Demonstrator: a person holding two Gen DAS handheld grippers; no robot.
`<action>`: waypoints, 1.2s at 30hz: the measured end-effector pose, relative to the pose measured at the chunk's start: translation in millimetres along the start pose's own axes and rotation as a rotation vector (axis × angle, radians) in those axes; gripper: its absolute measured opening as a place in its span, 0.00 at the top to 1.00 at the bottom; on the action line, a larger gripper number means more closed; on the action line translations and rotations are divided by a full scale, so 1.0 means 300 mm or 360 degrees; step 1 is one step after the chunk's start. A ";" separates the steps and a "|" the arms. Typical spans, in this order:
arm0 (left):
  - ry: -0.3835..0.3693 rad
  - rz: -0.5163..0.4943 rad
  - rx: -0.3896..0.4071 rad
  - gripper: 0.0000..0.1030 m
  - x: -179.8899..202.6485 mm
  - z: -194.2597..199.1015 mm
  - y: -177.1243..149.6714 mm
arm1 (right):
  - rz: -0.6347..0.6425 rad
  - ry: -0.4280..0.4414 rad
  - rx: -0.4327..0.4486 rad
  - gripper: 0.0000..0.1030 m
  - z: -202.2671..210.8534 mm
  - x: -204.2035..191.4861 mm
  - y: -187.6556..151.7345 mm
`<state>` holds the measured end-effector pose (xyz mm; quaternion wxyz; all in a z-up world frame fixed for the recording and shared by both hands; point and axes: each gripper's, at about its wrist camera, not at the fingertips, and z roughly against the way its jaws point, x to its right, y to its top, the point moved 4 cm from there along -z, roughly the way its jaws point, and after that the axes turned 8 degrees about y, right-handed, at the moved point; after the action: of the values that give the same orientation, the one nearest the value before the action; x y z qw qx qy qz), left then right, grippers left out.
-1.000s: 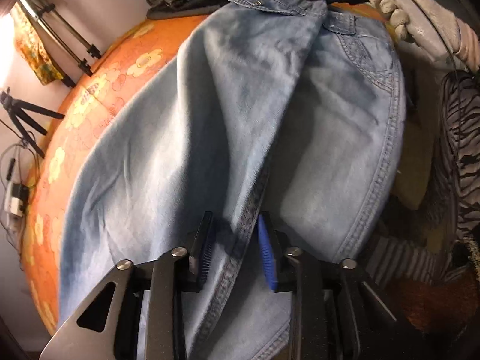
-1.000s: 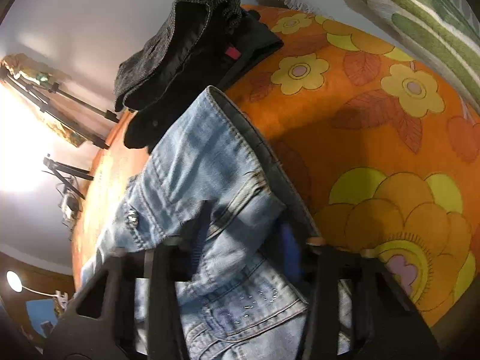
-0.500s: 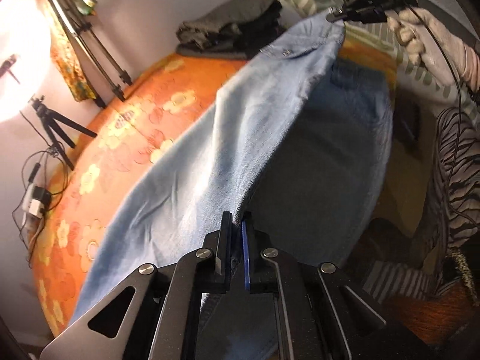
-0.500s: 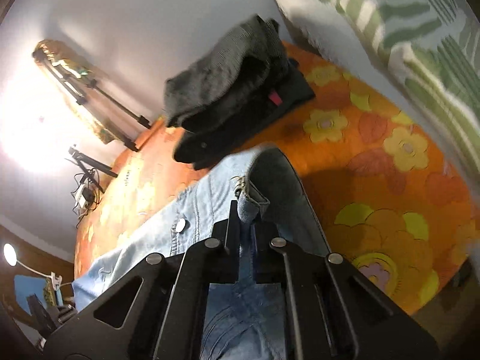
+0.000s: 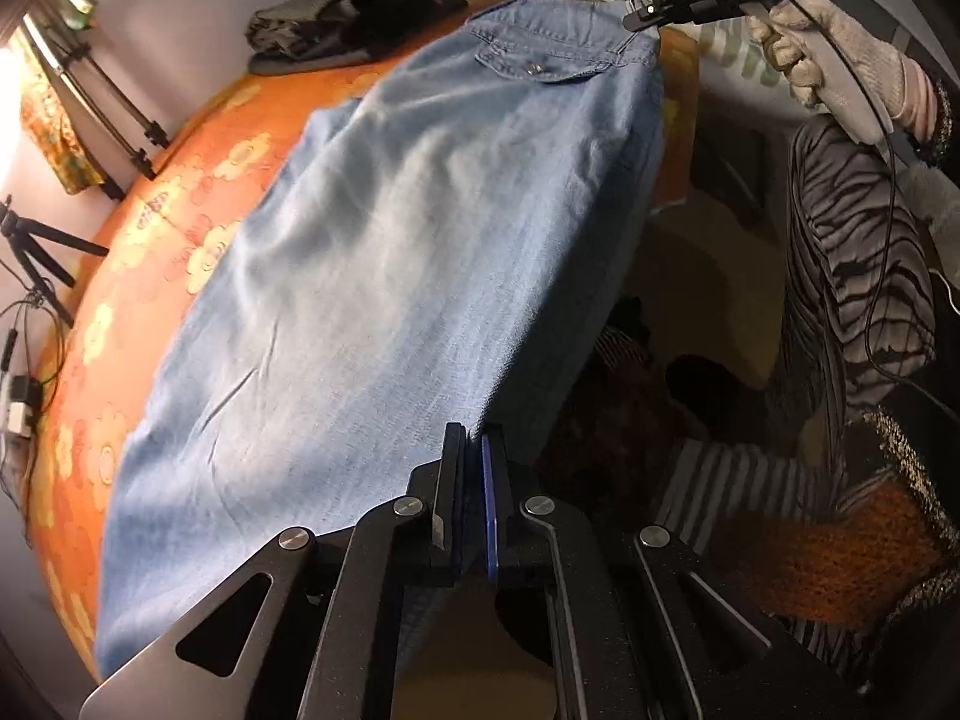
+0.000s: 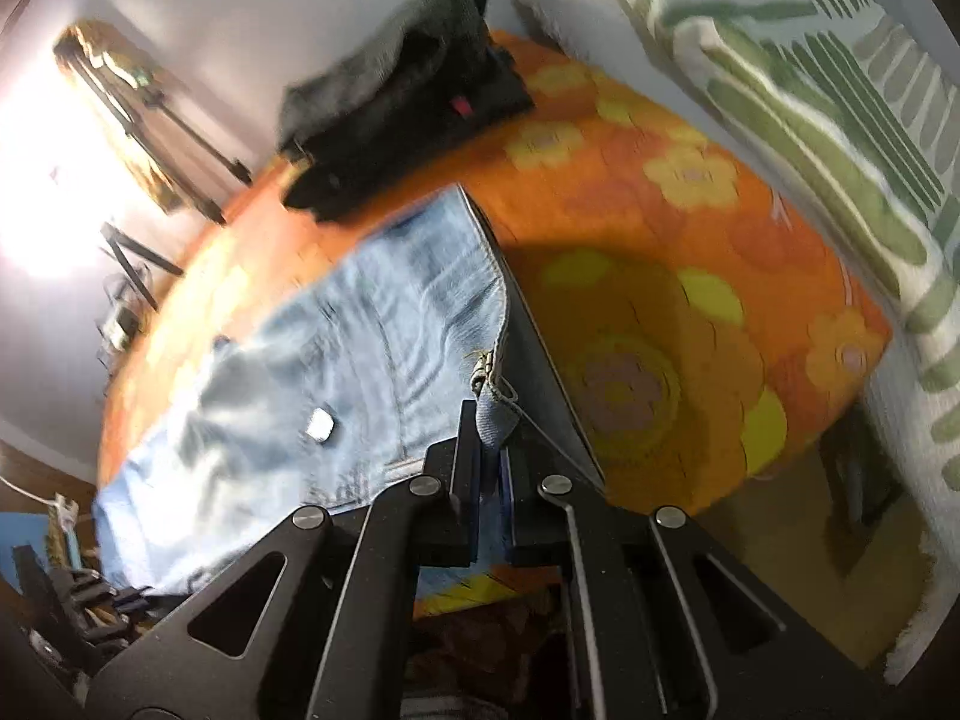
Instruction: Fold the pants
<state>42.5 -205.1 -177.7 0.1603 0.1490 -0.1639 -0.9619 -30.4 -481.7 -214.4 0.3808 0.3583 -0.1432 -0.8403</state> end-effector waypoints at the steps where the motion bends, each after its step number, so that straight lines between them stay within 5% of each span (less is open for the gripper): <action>1: -0.0006 0.0003 -0.0004 0.97 0.006 0.000 -0.003 | 0.0001 -0.0008 -0.0011 0.95 -0.005 0.007 -0.008; 21: -0.0079 0.0068 -0.0002 0.99 -0.005 0.009 -0.030 | -0.0062 -0.0039 -0.0119 0.95 -0.003 0.064 -0.063; 27: -0.0064 0.0276 0.0072 0.94 -0.130 0.106 -0.047 | 0.0166 -0.0245 -0.0009 0.72 0.082 0.000 -0.040; 34: 0.0112 0.0687 0.0229 0.89 -0.400 0.301 -0.157 | 0.0416 0.0020 0.0101 0.71 0.170 -0.217 0.008; 36: 0.0169 0.0794 0.0253 0.89 -0.463 0.360 -0.215 | 0.0564 0.0155 0.0074 0.63 0.158 -0.332 0.008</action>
<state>114.7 -68.8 -71.4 0.3885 0.1664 -0.2620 -0.8676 -17.8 -410.9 -130.6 0.5209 0.3765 -0.2047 -0.7383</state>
